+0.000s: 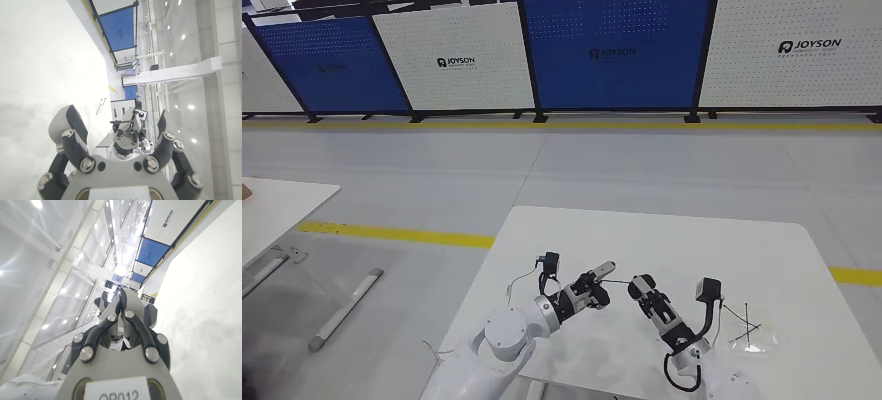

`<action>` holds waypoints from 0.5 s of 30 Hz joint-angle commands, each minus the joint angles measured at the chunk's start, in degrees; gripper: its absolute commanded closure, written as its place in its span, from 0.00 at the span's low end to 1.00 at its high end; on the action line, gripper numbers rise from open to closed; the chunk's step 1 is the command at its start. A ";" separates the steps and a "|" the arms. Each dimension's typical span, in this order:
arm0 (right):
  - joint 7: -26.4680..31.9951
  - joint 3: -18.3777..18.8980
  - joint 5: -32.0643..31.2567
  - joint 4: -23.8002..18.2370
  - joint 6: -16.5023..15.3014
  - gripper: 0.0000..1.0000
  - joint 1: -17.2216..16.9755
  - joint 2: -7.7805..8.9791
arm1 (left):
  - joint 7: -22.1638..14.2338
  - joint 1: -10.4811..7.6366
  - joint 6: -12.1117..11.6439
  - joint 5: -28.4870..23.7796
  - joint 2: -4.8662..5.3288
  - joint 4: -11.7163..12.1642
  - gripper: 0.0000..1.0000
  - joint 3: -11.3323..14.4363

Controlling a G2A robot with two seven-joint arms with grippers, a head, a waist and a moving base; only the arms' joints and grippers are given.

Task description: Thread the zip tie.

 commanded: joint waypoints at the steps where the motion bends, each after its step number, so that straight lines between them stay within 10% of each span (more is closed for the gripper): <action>1: 0.00 0.00 0.00 0.00 0.00 1.00 0.00 0.00 | 2.15 0.19 -0.71 0.15 -0.09 -0.30 0.00 -0.04; 15: 0.00 0.00 0.00 0.00 0.00 1.00 0.00 0.00 | 6.82 0.46 -2.92 2.16 -0.31 -0.47 0.00 0.27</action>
